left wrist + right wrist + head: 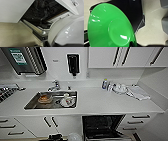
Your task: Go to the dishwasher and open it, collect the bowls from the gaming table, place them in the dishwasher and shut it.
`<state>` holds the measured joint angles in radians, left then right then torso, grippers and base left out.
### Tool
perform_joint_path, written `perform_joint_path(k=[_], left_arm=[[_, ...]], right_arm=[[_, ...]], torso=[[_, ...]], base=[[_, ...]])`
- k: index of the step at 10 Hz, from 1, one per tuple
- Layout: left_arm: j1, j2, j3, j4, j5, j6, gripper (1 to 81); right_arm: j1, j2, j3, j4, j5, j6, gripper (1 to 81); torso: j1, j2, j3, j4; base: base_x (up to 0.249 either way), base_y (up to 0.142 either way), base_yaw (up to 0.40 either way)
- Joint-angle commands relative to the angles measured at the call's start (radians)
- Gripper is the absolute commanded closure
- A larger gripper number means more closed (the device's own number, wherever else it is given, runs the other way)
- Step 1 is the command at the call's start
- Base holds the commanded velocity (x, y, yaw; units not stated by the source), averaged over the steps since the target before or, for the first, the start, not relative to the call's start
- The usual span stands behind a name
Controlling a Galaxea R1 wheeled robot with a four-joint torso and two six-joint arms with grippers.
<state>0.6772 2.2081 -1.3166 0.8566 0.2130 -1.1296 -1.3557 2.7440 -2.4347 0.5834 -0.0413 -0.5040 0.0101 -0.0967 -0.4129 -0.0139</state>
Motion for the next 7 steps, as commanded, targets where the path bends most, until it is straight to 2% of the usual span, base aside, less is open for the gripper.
perform_joint_path(k=[1,3,7], left_arm=[[-0.164,0.001,0.069,-0.011,0.052,-0.004,81.1],[-0.201,0.047,0.082,-0.024,0.120,-0.004,81.1],[-0.224,0.113,0.076,-0.008,0.173,-0.003,81.1]], right_arm=[[0.031,-0.018,0.007,-0.005,-0.081,-0.002,81.1],[0.034,-0.016,0.007,-0.005,-0.081,-0.002,81.1],[0.033,-0.012,0.007,-0.007,-0.081,-0.002,81.1]], torso=[[0.000,0.000,0.000,0.000],[0.000,0.000,0.000,0.000],[0.001,0.001,0.000,0.000]], base=[[0.000,0.000,0.000],[0.000,0.000,0.000],[0.000,0.000,0.000]])
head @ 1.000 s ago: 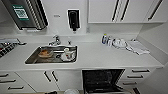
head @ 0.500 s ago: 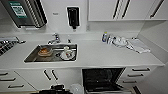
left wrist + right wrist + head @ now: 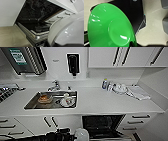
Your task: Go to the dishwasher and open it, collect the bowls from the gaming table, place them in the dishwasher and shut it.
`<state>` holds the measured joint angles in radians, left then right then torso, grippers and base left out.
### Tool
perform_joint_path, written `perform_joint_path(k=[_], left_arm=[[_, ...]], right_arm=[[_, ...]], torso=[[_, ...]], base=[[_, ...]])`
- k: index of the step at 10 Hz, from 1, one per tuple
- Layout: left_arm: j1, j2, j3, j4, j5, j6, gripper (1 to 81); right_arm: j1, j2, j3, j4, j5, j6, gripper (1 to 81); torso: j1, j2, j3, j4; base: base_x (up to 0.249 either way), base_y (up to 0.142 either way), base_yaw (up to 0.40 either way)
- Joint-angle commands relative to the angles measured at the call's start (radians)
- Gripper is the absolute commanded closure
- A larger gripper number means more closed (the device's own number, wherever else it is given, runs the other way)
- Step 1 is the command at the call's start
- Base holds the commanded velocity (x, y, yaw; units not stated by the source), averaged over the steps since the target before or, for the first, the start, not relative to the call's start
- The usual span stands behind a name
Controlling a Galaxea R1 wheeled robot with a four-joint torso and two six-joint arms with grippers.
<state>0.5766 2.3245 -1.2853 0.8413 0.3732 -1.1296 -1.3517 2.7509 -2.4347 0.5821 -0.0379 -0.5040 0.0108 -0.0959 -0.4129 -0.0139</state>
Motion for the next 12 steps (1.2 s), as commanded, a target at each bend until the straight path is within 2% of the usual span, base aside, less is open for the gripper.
perform_joint_path(k=[1,6,12], left_arm=[[-0.128,0.006,0.044,0.007,0.029,-0.003,81.1],[-0.132,0.017,0.043,0.009,0.032,-0.001,81.1],[-0.132,0.032,0.041,0.009,0.052,0.001,81.1]], right_arm=[[0.027,-0.018,0.007,-0.005,-0.085,-0.002,81.1],[0.027,-0.014,0.005,-0.005,-0.083,-0.004,81.1],[0.025,-0.008,0.002,-0.005,-0.082,-0.004,81.1]], torso=[[0.000,0.000,0.000,0.000],[0.000,0.000,0.000,0.000],[-0.001,0.001,-0.001,0.000]], base=[[0.000,0.000,0.000],[0.000,0.000,0.000],[0.081,0.000,0.000]])
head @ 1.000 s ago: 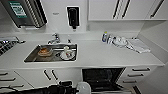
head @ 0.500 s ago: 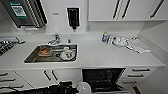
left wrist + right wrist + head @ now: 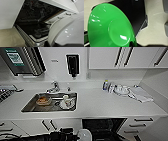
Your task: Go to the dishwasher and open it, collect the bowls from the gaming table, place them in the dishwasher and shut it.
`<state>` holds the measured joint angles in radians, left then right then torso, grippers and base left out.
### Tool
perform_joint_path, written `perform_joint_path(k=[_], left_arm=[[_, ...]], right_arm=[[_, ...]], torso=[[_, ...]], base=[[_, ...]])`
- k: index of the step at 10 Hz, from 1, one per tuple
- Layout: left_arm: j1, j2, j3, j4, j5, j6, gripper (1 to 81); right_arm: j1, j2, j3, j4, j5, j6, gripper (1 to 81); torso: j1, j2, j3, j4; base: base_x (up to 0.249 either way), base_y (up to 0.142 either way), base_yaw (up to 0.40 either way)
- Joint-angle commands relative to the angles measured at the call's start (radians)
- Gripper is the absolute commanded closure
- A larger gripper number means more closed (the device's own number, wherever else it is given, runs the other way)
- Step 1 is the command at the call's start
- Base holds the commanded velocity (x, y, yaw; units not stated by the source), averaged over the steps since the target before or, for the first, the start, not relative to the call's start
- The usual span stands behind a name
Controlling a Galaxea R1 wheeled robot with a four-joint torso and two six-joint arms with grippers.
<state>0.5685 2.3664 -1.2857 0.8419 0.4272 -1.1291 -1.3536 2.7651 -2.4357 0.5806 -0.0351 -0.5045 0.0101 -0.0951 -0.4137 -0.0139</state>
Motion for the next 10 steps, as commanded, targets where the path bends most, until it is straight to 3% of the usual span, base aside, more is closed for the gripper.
perform_joint_path(k=[1,6,10], left_arm=[[-0.124,-0.002,0.034,0.008,-0.002,0.000,81.1],[-0.124,0.110,-0.037,0.008,-0.002,0.000,81.1],[-0.124,0.129,-0.053,0.008,-0.002,0.005,81.1]], right_arm=[[0.027,-0.020,0.003,-0.004,-0.085,-0.003,81.1],[0.026,-0.019,0.008,-0.005,-0.085,-0.003,81.1],[0.027,-0.016,0.008,-0.007,-0.085,-0.003,81.1]], torso=[[0.000,0.000,0.000,0.000],[0.000,0.000,0.000,0.000],[0.001,0.001,-0.001,0.000]], base=[[0.087,0.000,0.000],[0.091,0.000,0.000],[0.023,0.000,0.000]])
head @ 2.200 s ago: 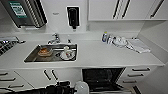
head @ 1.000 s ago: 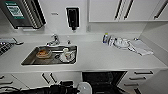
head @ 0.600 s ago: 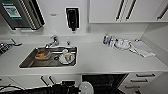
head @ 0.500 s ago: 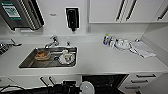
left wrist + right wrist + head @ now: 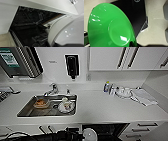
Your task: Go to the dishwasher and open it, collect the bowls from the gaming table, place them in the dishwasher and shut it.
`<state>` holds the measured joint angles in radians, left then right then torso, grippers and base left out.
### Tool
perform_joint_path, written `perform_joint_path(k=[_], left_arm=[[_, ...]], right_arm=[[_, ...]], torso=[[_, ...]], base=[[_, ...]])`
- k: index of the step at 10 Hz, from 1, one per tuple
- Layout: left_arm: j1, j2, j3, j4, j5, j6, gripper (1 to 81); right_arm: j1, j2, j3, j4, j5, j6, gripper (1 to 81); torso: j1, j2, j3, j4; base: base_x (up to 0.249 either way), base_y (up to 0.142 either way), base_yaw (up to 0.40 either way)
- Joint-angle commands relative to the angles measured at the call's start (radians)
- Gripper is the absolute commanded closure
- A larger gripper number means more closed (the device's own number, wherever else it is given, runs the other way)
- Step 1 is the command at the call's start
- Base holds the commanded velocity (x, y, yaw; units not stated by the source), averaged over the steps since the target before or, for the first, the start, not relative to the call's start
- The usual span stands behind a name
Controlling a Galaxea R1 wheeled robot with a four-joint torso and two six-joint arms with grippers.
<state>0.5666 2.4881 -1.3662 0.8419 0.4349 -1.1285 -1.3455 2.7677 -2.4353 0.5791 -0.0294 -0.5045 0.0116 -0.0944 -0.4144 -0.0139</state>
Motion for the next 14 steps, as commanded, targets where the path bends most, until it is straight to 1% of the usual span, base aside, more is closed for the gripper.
perform_joint_path(k=[1,2,3,5,7,9,10,11,12,14], left_arm=[[-0.122,0.034,-0.002,0.008,-0.010,0.007,81.1],[-0.124,0.062,-0.031,0.009,-0.010,0.007,81.1],[-0.132,0.110,-0.073,0.022,-0.012,0.009,81.1],[-0.156,0.164,-0.120,0.022,-0.010,0.009,81.1],[-0.175,0.180,-0.143,0.032,-0.010,0.009,81.1],[-0.190,0.175,-0.153,0.037,-0.010,0.009,81.1],[-0.195,0.174,-0.153,0.049,-0.010,0.009,81.1],[-0.198,0.174,-0.154,0.059,-0.005,0.009,1.0],[-0.199,0.175,-0.159,0.060,0.010,0.009,1.0],[-0.198,0.161,-0.162,0.060,0.010,0.009,1.0]], right_arm=[[0.018,-0.018,0.007,-0.005,-0.090,-0.003,81.1],[0.015,-0.018,0.007,-0.005,-0.090,-0.003,81.1],[0.015,-0.018,0.007,-0.005,-0.090,-0.003,81.1],[0.013,-0.017,0.007,-0.005,-0.090,-0.003,81.1],[0.013,-0.012,0.004,-0.005,-0.090,-0.003,81.1],[0.013,-0.009,0.003,-0.005,-0.090,-0.003,81.1],[0.012,-0.009,0.001,-0.005,-0.090,-0.003,81.1],[0.012,-0.009,0.000,-0.005,-0.090,-0.003,81.1],[0.012,-0.009,0.000,-0.005,-0.090,-0.003,81.1],[0.010,-0.009,0.000,-0.005,-0.090,-0.003,81.1]], torso=[[0.000,0.000,0.000,0.000],[0.000,0.000,0.000,0.000],[0.000,0.000,0.000,0.000],[0.000,0.000,0.000,0.000],[0.000,0.000,0.000,0.000],[0.000,0.000,0.000,0.000],[0.000,0.000,0.000,0.000],[0.000,0.000,0.000,0.000],[0.000,0.000,0.000,0.000],[0.000,0.000,0.000,0.000]], base=[[0.000,0.000,0.000],[0.000,0.000,0.000],[0.000,0.000,0.000],[0.000,0.000,0.000],[0.000,0.000,0.000],[0.000,0.000,0.000],[0.000,0.000,0.000],[0.000,0.000,0.000],[0.000,0.000,0.000],[0.000,0.000,0.000]])
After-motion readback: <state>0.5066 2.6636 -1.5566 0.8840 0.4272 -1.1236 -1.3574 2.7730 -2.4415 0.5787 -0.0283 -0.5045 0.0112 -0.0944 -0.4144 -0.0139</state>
